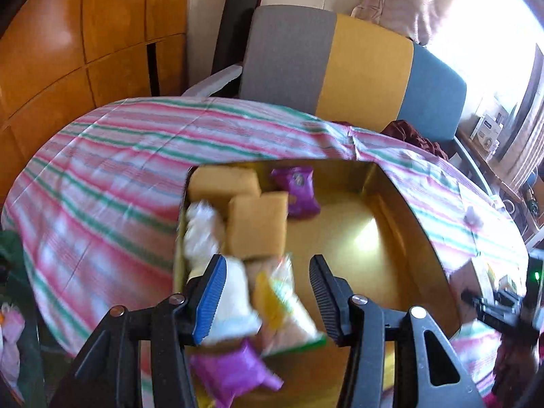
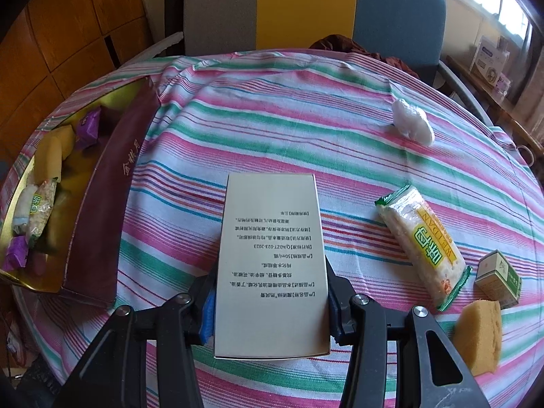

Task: Organize objects
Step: 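Carry the white box into the gold tray and release it with the right tool, then move both tools back toward the remaining items on the table, then grasp the clear plastic bag with the left tool while the right tool grasps the yellow sponge, then carry the clear plastic bag into the gold tray and release it with the left tool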

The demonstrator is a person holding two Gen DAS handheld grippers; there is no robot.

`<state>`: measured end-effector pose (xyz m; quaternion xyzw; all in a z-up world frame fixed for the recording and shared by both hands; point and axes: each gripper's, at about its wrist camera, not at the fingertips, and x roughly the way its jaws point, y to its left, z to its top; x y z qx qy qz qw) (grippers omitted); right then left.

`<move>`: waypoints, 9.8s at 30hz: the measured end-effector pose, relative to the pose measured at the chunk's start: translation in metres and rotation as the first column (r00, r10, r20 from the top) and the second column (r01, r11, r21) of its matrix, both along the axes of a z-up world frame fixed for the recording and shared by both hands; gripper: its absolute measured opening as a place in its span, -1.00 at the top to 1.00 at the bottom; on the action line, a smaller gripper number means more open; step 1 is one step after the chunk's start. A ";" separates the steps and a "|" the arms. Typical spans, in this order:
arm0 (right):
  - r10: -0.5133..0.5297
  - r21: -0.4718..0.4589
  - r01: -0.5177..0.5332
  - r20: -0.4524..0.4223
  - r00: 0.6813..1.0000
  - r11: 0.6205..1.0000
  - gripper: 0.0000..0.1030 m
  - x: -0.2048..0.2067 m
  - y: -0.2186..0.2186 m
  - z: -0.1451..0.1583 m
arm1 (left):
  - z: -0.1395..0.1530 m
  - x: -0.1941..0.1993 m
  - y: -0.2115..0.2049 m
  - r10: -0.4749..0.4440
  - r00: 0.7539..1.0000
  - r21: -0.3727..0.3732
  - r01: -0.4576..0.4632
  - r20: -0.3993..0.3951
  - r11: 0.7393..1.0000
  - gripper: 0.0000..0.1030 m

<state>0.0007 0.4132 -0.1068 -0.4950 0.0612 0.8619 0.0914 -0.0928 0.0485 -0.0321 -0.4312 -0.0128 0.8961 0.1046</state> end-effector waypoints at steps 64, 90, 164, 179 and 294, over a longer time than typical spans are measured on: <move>0.164 -0.112 -0.181 -0.144 0.976 0.977 -0.58 -0.073 -0.185 0.073 | 0.005 0.057 -0.057 0.031 0.996 0.064 -0.025 -0.080 0.998 0.01; -0.450 -0.097 0.439 -0.175 0.876 0.893 -0.61 0.081 0.092 0.095 | 0.004 0.067 0.023 -0.179 0.983 0.022 0.181 -0.048 0.983 0.01; -0.692 -0.471 0.615 0.014 0.722 0.632 -0.76 0.142 0.195 0.026 | -0.077 -0.081 0.516 -0.609 0.767 0.019 0.619 0.202 0.785 0.19; -0.683 -0.426 0.627 0.026 0.730 0.653 -0.76 0.138 0.198 0.025 | -0.034 0.022 0.379 -0.622 0.780 -0.074 0.626 0.069 0.777 0.20; -0.291 0.000 0.295 -0.155 0.944 0.955 -0.08 0.083 0.091 0.055 | -0.034 0.038 0.017 -0.145 0.988 0.097 0.140 0.050 0.985 0.05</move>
